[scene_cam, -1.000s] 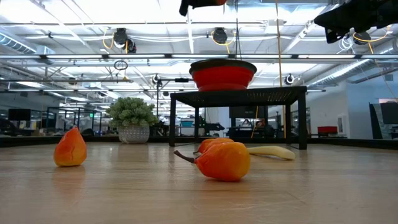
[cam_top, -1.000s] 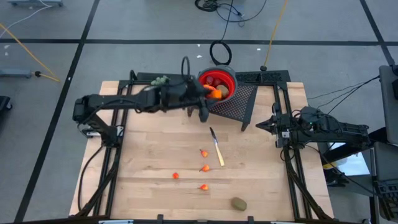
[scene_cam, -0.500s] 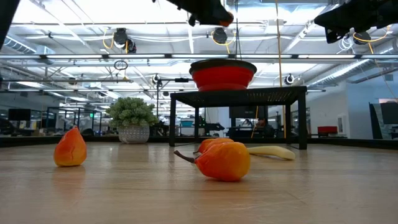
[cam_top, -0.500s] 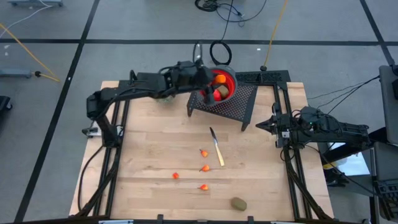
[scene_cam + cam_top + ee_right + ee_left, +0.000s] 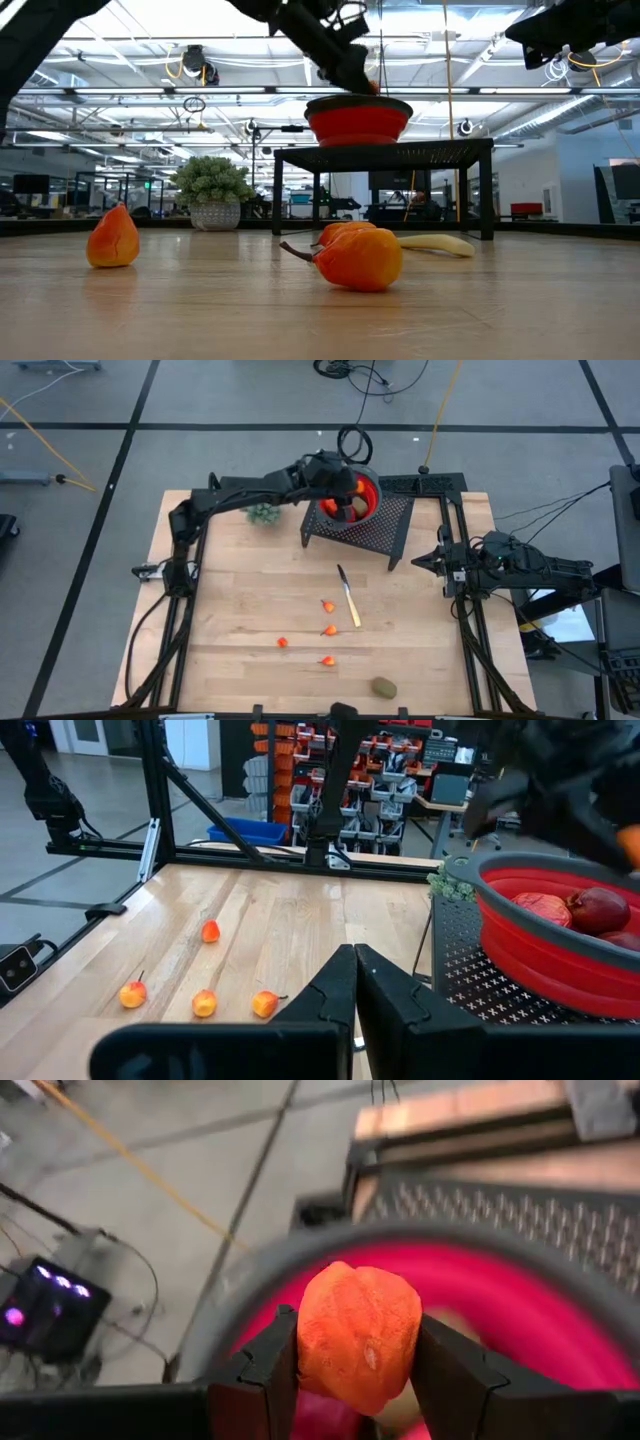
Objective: Pick & Place Fruit
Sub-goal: Put the orange into the red strainer bowl on the shelf
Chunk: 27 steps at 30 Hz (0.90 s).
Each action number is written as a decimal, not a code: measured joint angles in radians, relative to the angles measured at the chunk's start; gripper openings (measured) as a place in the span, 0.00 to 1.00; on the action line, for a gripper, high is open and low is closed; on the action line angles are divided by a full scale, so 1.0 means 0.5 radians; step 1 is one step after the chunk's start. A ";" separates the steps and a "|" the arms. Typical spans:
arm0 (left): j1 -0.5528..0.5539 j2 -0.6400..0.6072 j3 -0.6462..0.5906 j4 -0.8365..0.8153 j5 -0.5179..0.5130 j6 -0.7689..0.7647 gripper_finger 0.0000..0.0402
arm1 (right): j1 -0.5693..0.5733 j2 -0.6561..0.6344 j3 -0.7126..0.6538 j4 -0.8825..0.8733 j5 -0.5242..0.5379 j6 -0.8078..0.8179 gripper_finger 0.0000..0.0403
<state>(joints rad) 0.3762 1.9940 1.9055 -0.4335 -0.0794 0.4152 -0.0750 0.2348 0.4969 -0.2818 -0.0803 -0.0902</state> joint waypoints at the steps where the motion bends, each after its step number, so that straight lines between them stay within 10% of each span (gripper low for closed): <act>1: 0.009 0.001 0.005 -0.064 -0.002 -0.002 0.40 | 0.001 0.000 0.000 -0.002 0.000 0.000 0.01; 27: 0.098 -0.119 0.009 -0.693 0.002 -0.276 0.40 | 0.001 0.000 0.000 -0.001 0.001 0.048 0.01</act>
<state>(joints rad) 0.4251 1.9347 1.9099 -0.7800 -0.0784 0.2774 -0.0746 0.2348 0.4969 -0.2821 -0.0799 -0.0662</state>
